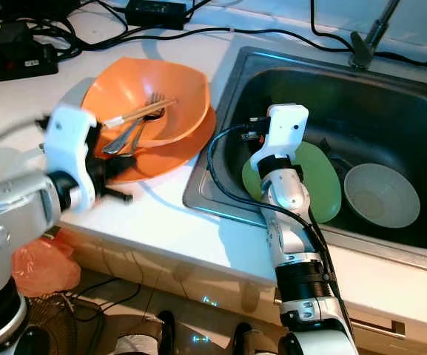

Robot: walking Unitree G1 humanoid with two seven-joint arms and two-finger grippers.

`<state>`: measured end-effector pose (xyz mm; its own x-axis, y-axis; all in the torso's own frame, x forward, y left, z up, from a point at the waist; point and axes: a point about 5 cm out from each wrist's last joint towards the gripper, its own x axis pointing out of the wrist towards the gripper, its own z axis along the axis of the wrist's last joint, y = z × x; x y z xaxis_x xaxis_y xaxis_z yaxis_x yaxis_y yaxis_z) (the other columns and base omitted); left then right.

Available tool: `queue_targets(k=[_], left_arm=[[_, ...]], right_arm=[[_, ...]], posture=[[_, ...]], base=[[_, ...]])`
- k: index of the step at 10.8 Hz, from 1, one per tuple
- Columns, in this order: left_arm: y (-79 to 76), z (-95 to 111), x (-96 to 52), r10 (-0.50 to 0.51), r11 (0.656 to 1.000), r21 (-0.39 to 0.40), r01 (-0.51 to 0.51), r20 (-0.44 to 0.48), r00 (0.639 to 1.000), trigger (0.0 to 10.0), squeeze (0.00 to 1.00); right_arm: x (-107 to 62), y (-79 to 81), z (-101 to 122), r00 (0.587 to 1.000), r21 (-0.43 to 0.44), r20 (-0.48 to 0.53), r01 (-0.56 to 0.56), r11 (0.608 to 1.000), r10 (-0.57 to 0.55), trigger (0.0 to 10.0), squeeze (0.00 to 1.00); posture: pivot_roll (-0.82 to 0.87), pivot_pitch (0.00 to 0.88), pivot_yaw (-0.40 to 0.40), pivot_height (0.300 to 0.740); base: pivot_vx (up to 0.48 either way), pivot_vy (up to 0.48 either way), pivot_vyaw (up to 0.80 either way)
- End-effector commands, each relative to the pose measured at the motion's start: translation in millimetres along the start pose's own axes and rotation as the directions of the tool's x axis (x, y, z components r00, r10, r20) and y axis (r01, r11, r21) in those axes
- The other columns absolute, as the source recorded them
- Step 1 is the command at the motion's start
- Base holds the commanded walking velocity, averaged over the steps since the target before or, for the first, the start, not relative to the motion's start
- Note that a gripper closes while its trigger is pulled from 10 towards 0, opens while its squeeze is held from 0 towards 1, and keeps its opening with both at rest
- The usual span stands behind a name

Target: Kitchen organization

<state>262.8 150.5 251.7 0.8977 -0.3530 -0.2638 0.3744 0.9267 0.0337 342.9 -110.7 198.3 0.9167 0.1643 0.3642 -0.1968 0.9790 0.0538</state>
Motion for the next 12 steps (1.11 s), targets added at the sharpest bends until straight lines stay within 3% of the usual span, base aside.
queue_targets(k=[1,3,6,8,10,12], left_arm=[[-5.5,3,0.5,-0.023,0.999,0.023,0.022,0.047,0.999,10.0,0.00],[-11.4,-17,-0.6,-0.048,0.994,0.098,0.048,-0.005,0.999,10.0,0.00],[-10.0,-36,-3.6,-0.034,0.994,0.101,0.039,-0.051,0.998,10.0,0.00],[-0.2,-38,-10.5,0.056,0.987,0.152,-0.056,0.000,0.998,10.0,0.00],[8.7,-30,-18.7,0.145,0.981,0.114,-0.155,0.092,0.985,10.0,0.00],[9.1,-27,-18.4,0.167,0.977,0.105,-0.184,0.159,0.973,10.0,0.00]], right_arm=[[-7.3,-3.3,-16,0.998,0.022,-0.056,0.013,1.000,-0.011,10.0,0.00],[-6.6,-4.1,-15,0.999,0.020,-0.053,0.011,1.000,-0.010,10.0,0.00],[-5.4,-3.1,-15,0.999,0.021,-0.051,0.003,1.000,-0.002,10.0,0.00],[-5.6,-4.0,-15,0.999,0.020,-0.050,0.002,1.000,-0.001,10.0,0.00],[-5.6,-3.8,-15,0.999,0.022,-0.051,-0.005,1.000,0.006,10.0,0.00],[-5.1,-1.5,-16,0.999,0.027,-0.052,-0.012,1.000,0.014,10.0,0.00]], posture=[[0.33,0.217,-0.012,0.740],[0.33,0.220,-0.014,0.740],[0.33,0.219,-0.017,0.740],[0.33,0.219,-0.022,0.740],[0.34,0.220,-0.033,0.740],[0.33,0.222,-0.032,0.740]], base=[[0.000,0.000,0.00],[0.000,0.000,0.00],[0.000,0.000,0.00],[0.000,0.000,0.00],[0.000,0.000,0.00],[0.000,0.000,0.00]])
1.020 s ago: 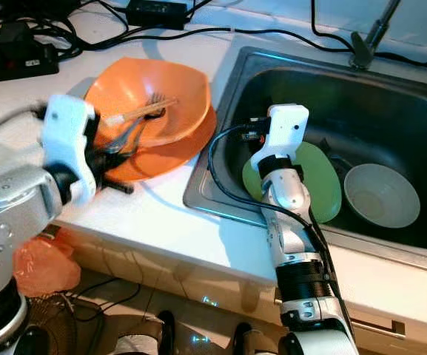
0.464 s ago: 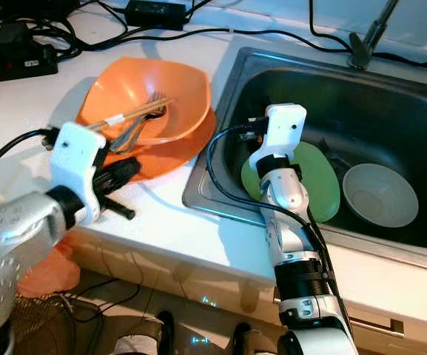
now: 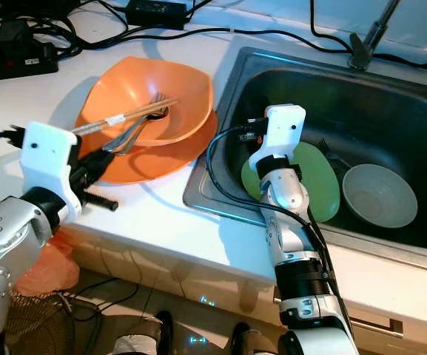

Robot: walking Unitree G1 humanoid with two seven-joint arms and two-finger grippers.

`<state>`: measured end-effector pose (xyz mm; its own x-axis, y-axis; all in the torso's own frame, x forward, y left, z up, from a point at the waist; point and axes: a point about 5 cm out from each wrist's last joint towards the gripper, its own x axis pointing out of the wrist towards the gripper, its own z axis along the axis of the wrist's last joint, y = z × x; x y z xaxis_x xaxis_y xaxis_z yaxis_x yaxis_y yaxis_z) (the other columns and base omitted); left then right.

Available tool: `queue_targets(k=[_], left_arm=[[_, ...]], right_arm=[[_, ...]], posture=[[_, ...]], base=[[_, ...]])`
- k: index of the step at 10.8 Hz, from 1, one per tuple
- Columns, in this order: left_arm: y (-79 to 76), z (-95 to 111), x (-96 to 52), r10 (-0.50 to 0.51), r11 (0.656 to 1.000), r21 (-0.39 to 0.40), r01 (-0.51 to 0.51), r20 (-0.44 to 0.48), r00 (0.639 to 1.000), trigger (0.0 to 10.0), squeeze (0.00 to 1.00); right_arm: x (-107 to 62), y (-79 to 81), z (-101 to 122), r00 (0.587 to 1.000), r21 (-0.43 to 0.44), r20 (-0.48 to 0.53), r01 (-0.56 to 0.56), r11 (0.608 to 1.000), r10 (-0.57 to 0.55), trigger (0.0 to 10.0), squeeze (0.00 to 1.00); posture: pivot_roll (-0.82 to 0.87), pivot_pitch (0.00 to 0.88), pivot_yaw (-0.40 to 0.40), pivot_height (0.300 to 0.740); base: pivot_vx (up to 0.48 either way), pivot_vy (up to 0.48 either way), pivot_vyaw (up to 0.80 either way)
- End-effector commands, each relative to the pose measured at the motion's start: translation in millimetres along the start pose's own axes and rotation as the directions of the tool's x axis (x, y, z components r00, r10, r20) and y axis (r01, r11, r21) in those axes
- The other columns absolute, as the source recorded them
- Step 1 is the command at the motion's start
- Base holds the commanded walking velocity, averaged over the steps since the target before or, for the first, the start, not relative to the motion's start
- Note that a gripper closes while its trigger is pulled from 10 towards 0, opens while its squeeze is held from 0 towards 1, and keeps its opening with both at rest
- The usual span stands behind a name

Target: Kitchen organization

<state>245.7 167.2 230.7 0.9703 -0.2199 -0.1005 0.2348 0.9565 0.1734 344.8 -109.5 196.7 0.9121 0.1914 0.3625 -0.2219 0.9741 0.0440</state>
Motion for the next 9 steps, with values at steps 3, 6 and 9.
queue_targets(k=[3,6,9], left_arm=[[-1.1,-3,-3.9,0.035,0.999,-0.015,-0.035,0.038,0.999,10.0,0.00],[4.3,-15,-6.7,0.094,0.996,0.006,-0.094,0.022,0.995,10.0,0.00],[23.7,-17,-11.8,0.240,0.970,0.029,-0.242,0.049,0.970,10.0,0.00]], right_arm=[[-7.7,-4.3,-13,0.999,0.028,-0.047,0.022,0.999,-0.021,10.0,0.00],[-6.9,-4.3,-13,0.999,0.029,-0.048,0.015,0.999,-0.014,10.0,0.00],[-6.3,-2.7,-13,0.999,0.033,-0.048,0.009,0.999,-0.007,10.0,0.00]], posture=[[0.33,0.227,-0.036,0.740],[0.33,0.227,-0.043,0.740],[0.34,0.225,-0.050,0.740]], base=[[0.000,0.000,0.00],[0.000,0.000,0.00],[0.000,0.000,0.00]])
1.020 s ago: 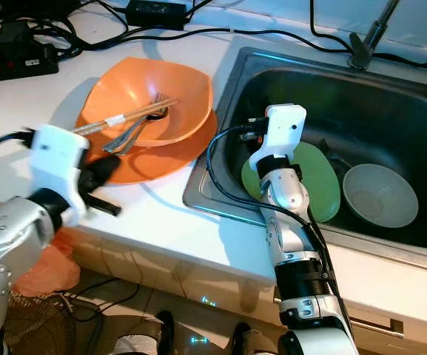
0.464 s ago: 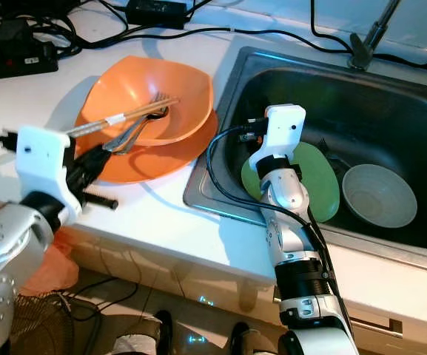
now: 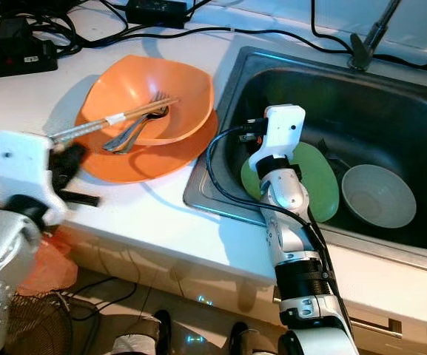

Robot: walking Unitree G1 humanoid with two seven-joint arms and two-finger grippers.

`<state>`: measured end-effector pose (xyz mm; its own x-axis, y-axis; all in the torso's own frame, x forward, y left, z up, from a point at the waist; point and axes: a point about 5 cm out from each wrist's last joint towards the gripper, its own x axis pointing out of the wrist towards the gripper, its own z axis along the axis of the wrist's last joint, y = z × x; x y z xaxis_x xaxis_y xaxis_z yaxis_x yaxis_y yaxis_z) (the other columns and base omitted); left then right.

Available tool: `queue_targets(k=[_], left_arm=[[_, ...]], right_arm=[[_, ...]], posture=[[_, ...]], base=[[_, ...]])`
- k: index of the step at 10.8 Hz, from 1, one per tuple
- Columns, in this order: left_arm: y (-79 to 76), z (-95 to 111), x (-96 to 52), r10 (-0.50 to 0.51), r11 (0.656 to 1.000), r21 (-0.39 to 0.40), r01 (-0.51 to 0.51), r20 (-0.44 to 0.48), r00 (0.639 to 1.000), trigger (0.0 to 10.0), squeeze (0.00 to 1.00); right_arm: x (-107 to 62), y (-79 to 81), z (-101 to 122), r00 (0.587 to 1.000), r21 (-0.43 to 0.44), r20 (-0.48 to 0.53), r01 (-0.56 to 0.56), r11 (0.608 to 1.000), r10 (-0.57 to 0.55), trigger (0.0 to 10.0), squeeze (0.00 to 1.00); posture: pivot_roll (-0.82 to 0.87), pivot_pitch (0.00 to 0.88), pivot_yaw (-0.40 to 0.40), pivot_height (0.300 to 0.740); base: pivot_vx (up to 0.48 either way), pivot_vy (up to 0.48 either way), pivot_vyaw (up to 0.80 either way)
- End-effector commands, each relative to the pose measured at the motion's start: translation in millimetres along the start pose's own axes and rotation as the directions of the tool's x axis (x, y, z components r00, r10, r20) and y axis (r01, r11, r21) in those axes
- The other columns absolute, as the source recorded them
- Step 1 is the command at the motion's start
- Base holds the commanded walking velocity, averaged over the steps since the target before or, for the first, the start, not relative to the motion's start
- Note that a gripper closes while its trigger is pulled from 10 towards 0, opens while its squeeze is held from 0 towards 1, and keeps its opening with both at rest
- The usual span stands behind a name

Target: Kitchen organization

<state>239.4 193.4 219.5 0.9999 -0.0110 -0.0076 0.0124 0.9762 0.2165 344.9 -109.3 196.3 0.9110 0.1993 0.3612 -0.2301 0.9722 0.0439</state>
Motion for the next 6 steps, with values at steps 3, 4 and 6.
queue_targets(k=[3,4,6], left_arm=[[26.1,-8,-2.3,0.170,0.982,0.085,-0.170,0.007,0.985,10.0,0.00],[34.3,-8,-2.4,0.223,0.969,0.101,-0.224,0.020,0.975,10.0,0.00],[54.6,0,-2.7,0.367,0.907,0.185,-0.377,0.090,0.926,10.0,0.00]], right_arm=[[-5.7,-2.4,-13,0.999,0.032,-0.047,0.012,0.999,-0.010,10.0,0.00],[-5.9,-2.4,-14,0.999,0.032,-0.048,0.011,0.999,-0.010,10.0,0.00],[-6.4,-2.6,-14,0.999,0.033,-0.051,0.012,0.999,-0.010,10.0,0.00]], posture=[[0.34,0.222,-0.053,0.740],[0.34,0.220,-0.054,0.740],[0.34,0.216,-0.052,0.740]], base=[[0.000,0.000,0.00],[0.000,0.000,0.00],[0.000,0.000,0.00]])
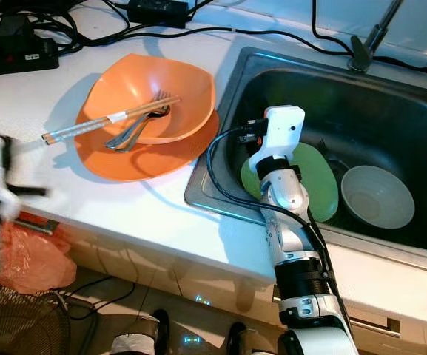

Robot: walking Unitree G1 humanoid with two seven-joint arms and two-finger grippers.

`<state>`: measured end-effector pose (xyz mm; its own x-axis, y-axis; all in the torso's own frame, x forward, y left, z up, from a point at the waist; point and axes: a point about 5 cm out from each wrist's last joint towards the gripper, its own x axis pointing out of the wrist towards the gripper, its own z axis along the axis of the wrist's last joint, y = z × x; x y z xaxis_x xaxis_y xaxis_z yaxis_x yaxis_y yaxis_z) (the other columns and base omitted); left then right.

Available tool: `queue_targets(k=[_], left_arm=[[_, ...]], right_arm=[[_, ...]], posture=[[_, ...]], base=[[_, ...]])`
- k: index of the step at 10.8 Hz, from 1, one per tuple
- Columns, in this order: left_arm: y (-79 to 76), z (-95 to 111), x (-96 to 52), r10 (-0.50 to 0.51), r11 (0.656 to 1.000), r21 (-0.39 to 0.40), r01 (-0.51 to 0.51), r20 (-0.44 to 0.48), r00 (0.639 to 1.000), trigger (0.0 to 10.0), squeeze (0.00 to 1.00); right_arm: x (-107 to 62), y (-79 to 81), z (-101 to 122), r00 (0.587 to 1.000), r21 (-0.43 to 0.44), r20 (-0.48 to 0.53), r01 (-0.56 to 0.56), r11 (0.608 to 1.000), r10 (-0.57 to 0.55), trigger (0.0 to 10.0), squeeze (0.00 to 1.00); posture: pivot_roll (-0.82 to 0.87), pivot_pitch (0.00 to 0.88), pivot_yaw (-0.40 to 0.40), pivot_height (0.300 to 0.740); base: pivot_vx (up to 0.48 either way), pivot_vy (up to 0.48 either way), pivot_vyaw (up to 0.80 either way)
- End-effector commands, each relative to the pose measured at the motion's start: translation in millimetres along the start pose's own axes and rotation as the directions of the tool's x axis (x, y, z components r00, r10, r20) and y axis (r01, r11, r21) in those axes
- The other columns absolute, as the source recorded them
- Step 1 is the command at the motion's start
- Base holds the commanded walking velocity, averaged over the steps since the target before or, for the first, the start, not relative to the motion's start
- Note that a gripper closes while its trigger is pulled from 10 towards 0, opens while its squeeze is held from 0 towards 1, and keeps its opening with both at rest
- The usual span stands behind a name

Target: Kitchen organization

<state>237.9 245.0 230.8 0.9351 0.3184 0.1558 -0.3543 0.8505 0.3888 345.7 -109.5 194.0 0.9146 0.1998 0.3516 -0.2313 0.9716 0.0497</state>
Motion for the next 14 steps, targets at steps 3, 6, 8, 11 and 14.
queue_targets(k=[3,6,8,11,14], left_arm=[[30.7,15,6.3,0.278,0.944,0.147,-0.297,0.134,0.951,10.0,0.00],[41.6,49,10.2,0.356,0.875,0.191,-0.444,0.369,0.859,10.0,0.00],[22.5,75,16.9,0.256,0.897,0.189,-0.400,0.516,0.817,10.0,0.00],[-30.5,96,30.7,0.083,0.987,0.063,-0.148,0.589,0.804,10.0,0.00],[-83.6,114,40.2,-0.095,0.974,-0.104,0.201,0.621,0.778,10.0,0.00]], right_arm=[[-6.3,-2.2,-12,0.999,0.026,-0.041,0.014,1.000,-0.013,10.0,0.00],[-6.3,-3.5,-12,0.999,0.024,-0.038,0.022,0.999,-0.021,10.0,0.00],[-6.2,-4.5,-12,0.999,0.024,-0.030,0.033,0.999,-0.032,10.0,0.00],[-4.9,-5.0,-10,0.999,0.026,-0.015,0.044,0.999,-0.044,10.0,0.00],[-5.7,-8.2,-5,0.998,0.028,0.018,0.066,0.997,-0.066,10.0,0.00]], posture=[[0.33,0.210,-0.049,0.740],[0.33,0.196,-0.041,0.740],[0.32,0.179,-0.035,0.740],[0.31,0.156,-0.023,0.740],[0.28,0.152,-0.012,0.740]], base=[[0.000,0.000,0.00],[0.000,0.000,0.00],[0.000,0.000,0.00],[0.000,0.000,0.00],[0.000,0.000,0.00]])
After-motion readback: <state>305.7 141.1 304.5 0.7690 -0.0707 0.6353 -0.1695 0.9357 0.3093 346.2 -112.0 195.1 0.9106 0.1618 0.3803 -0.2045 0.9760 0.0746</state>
